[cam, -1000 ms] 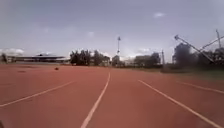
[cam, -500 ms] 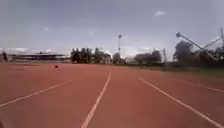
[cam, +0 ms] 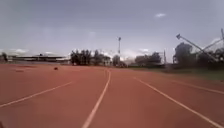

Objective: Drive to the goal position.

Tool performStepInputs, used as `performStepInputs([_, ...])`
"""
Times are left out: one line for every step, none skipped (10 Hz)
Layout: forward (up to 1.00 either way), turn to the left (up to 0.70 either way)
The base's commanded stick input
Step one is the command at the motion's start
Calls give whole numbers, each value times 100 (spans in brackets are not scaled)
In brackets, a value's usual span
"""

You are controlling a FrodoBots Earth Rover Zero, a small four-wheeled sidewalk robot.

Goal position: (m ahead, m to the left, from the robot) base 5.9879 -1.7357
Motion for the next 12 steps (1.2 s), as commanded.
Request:
performStepInputs([45, 0])
performStepInputs([45, 0])
performStepInputs([45, 0])
performStepInputs([45, 0])
performStepInputs([45, 0])
performStepInputs([45, 0])
performStepInputs([45, 0])
performStepInputs([45, 0])
performStepInputs([45, 0])
performStepInputs([45, 0])
performStepInputs([45, 0])
performStepInputs([45, 0])
